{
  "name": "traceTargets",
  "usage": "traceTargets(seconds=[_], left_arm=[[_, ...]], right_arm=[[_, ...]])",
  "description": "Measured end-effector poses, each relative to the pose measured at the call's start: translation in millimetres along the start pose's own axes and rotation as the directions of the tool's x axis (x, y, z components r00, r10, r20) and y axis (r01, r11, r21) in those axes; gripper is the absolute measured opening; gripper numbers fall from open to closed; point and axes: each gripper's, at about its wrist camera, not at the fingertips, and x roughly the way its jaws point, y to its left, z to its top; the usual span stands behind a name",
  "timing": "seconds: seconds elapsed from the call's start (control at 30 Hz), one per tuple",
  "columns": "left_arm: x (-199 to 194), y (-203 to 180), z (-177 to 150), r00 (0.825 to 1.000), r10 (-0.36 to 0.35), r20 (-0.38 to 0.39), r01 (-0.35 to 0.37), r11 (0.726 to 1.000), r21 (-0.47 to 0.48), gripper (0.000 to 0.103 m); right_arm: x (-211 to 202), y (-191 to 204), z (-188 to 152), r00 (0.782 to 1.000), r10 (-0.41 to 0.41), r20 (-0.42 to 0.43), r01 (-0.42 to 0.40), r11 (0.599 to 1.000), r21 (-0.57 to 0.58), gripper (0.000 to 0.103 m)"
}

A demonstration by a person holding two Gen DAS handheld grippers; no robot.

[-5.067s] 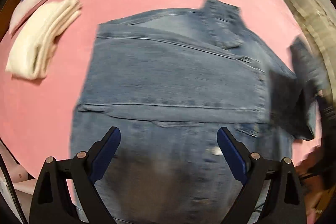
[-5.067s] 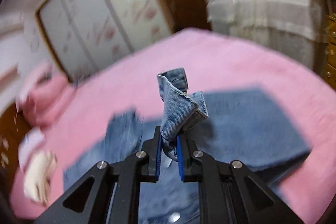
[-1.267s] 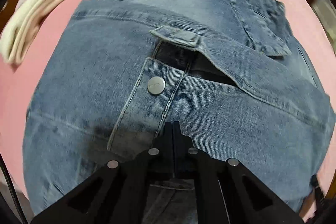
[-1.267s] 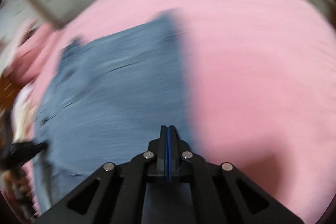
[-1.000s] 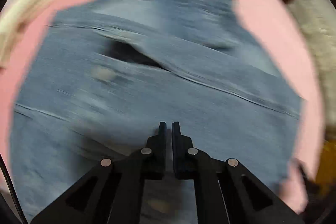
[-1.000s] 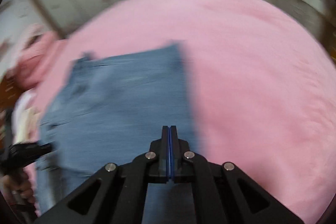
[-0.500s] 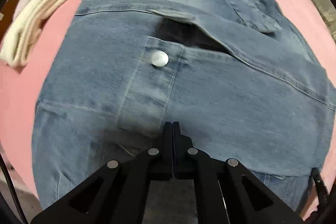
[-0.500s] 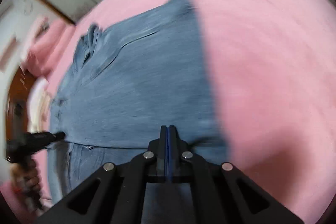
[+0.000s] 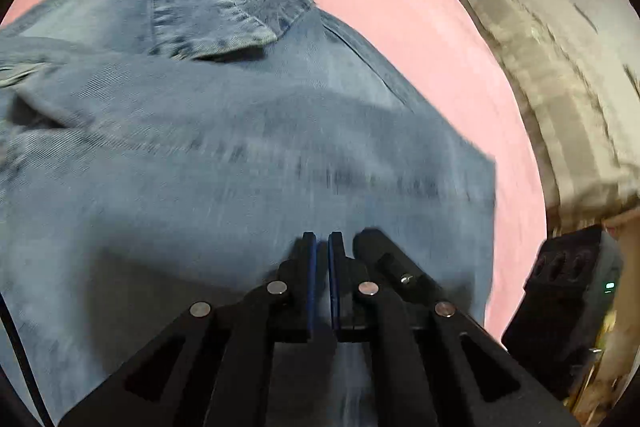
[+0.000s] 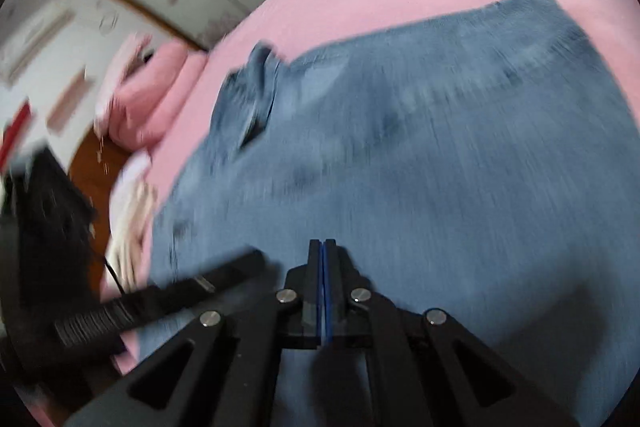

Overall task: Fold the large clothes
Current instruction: 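Press the folded jacket side flat with both closed tools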

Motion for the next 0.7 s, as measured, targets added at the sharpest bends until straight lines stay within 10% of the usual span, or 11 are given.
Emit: traceTargets(seconds=[0.3,0.4,0.53,0.7], left_arm=[[-2.0,75.8,76.3,0.956,0.219,0.193,-0.206,0.975,-0.086,0.001],[-22.6,107.2,80.9,0.861,0.463,0.211,-0.458,0.886,-0.073,0.001],[-38.0,116.9,80.2,0.908,0.378,0.184,-0.356,0.924,-0.139,0.002],[-25.8,42.1,56.2,0.976,0.161,0.145,-0.153,0.986,-0.066,0.002]], right_arm=[[-19.2,-65.4,87.3,0.976,-0.191,0.1,0.195,0.98,-0.031,0.0],[-50.4,-84.7,95.5,0.913,-0.371,0.173,0.374,0.927,0.012,0.0],[-61.2,-58.0,92.4,0.894,-0.389,0.221,0.392,0.919,0.031,0.0],[-24.3,6.1,58.5,0.993,-0.084,0.087,0.094,0.988,-0.123,0.0]])
